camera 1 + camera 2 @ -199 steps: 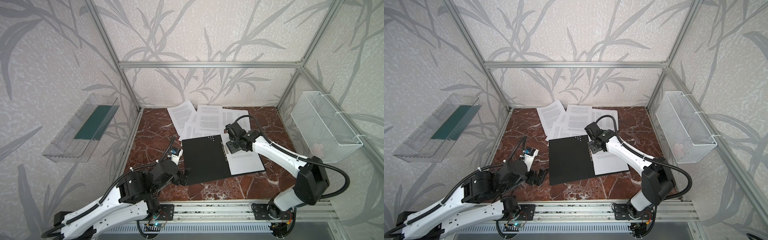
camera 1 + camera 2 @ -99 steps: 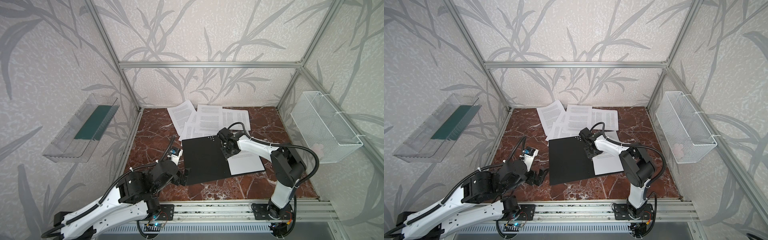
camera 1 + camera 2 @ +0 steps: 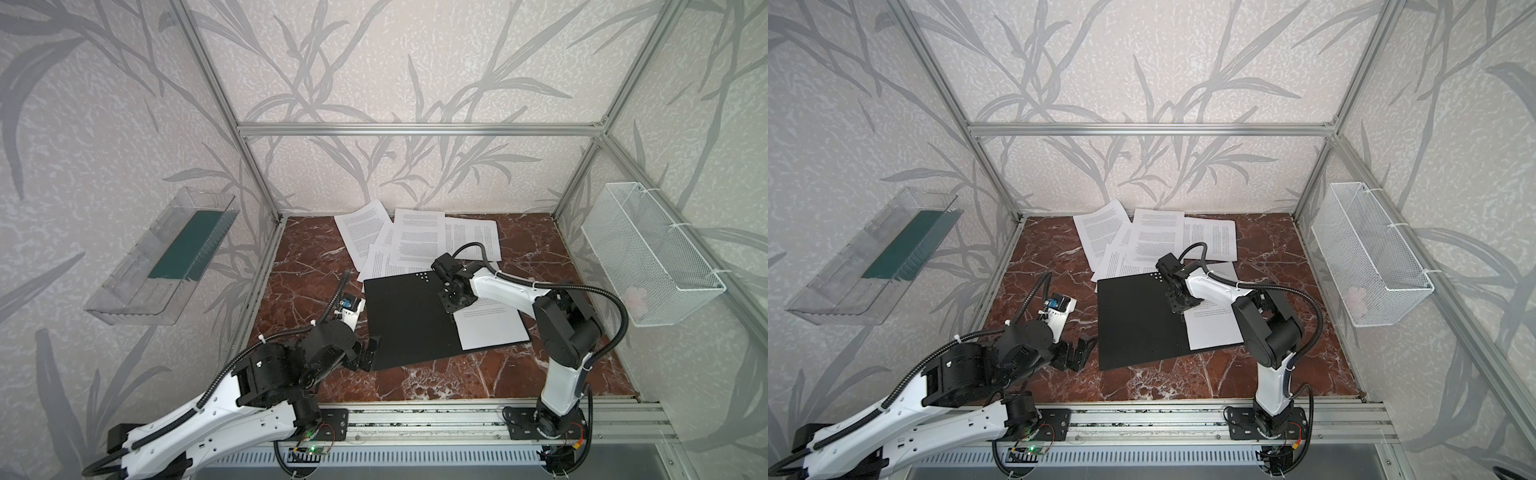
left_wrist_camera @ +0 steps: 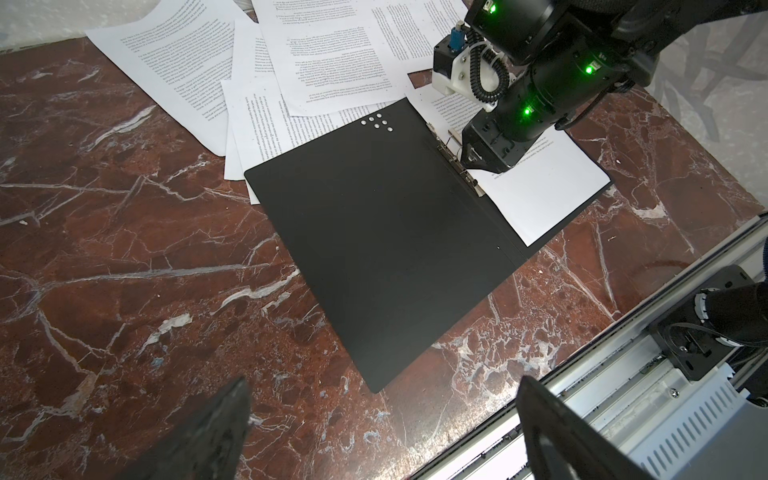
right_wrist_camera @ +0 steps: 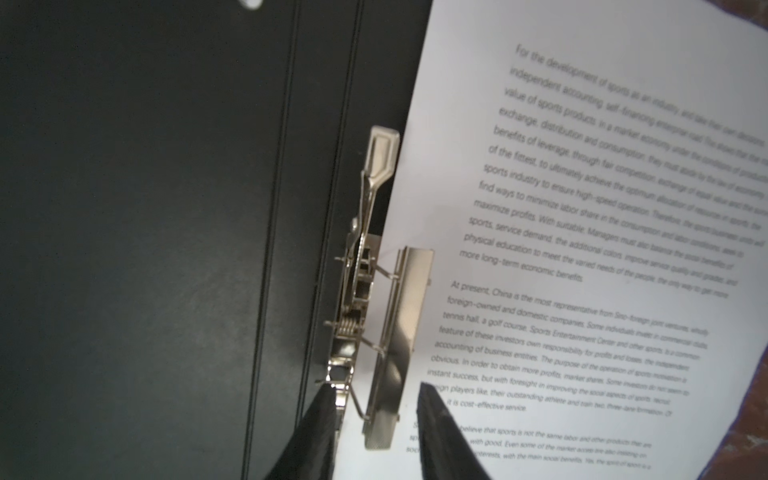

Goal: Put the files into the folder

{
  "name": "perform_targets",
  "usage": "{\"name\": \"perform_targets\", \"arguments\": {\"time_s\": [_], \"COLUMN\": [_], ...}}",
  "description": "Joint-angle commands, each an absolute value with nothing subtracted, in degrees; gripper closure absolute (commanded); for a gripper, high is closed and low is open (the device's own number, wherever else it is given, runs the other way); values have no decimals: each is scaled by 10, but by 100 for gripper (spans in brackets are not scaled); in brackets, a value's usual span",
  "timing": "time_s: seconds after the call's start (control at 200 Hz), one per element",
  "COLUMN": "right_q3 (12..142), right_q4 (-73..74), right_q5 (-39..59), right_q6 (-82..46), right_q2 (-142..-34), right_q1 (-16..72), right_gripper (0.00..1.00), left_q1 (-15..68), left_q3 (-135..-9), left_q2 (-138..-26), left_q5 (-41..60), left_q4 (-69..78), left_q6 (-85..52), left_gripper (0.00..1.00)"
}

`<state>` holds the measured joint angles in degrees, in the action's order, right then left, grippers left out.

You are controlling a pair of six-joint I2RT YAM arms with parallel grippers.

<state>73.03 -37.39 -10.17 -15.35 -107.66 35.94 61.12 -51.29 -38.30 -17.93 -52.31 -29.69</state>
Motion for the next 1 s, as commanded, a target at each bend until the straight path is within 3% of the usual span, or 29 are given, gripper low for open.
{"name": "perform_targets", "arguments": {"time_s": [0.0, 0.365, 0.995], "right_q3": [743, 730, 715], "right_q4": [-371, -350, -333], "right_q5": [-84, -54, 2], "right_q6": [-159, -162, -197], "right_q2": [-1086, -1089, -1050], "right_q1": [350, 340, 344], "right_gripper": [68, 73, 89], "left_q1": [611, 612, 612], "left_q3": [-512, -511, -511], "left_q2": [-380, -380, -377], "left_q5": [-187, -187, -185], "left_q4": [-535, -535, -534], "left_q6": [-299, -299, -299], "left_gripper": [1, 1, 1]}}
